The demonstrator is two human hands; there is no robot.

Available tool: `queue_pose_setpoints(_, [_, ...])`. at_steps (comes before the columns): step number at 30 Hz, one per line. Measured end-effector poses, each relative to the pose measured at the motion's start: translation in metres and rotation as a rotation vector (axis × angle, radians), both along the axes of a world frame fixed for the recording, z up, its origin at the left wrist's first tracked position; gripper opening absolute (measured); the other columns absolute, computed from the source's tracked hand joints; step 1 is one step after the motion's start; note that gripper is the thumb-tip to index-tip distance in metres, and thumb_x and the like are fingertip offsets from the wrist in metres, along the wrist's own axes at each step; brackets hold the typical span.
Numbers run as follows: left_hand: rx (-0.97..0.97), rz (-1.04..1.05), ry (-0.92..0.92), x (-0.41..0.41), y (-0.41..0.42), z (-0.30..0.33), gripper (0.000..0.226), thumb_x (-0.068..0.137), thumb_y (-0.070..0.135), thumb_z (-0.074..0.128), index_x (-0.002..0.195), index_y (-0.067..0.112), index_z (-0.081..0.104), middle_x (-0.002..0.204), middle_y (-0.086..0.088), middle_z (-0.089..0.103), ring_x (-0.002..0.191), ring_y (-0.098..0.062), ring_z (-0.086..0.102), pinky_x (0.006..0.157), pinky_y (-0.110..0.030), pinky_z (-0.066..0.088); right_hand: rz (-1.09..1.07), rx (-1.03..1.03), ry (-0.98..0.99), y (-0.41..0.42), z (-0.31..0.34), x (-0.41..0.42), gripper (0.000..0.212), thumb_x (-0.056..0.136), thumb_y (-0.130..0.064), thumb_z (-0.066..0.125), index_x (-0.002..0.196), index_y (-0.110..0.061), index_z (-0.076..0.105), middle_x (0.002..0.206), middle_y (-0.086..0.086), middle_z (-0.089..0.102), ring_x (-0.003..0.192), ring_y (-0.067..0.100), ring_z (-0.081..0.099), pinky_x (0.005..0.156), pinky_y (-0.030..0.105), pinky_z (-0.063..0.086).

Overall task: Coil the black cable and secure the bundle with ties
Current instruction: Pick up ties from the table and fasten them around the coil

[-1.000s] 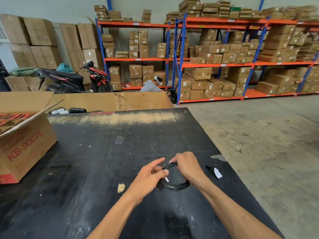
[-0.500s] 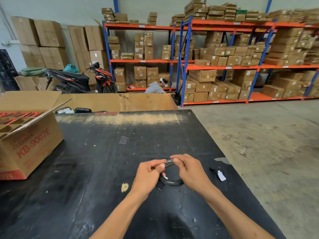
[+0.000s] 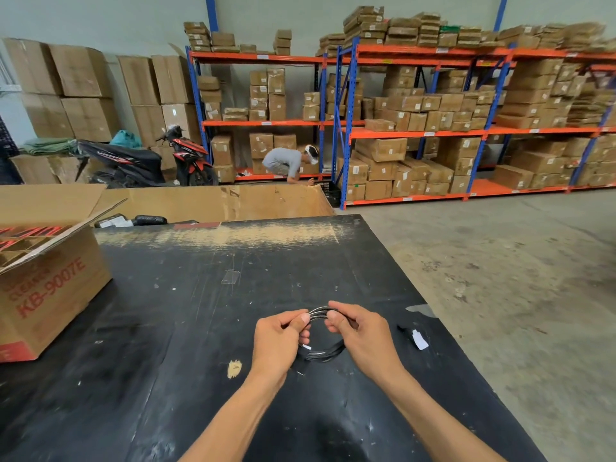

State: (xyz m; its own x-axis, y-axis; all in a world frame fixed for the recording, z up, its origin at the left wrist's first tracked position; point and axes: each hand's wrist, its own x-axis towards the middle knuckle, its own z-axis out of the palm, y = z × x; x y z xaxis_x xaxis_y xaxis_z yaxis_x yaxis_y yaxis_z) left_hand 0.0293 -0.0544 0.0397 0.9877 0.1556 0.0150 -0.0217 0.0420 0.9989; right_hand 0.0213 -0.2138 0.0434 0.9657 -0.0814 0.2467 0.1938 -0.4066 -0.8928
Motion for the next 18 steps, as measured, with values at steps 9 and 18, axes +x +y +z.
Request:
queue_pose_setpoints(9, [0.199,-0.199,-0.057,-0.002,0.002,0.006,0.024,0.09,0.01,0.064,0.092,0.027,0.08,0.07,-0.002,0.073,0.06,-0.011,0.062,0.071,-0.034,0.057,0.03,-0.104,-0.006,0.003,0.005,0.004,0.02,0.096,-0.014,0.065,0.104,-0.026,0.078,0.074,-0.004,0.077,0.069,0.006,0.072,0.074,0.021,0.057])
queue_pose_setpoints(18, [0.106,-0.134,-0.035,-0.003,0.007,0.004,0.019,0.091,0.006,0.063,0.091,0.015,0.079,0.067,-0.003,0.07,0.06,-0.012,0.059,0.061,-0.024,0.052,-0.002,-0.043,-0.039,0.006,0.001,0.007,0.013,0.094,-0.013,0.07,0.099,-0.018,0.081,0.078,-0.004,0.078,0.069,0.005,0.073,0.072,0.016,0.055])
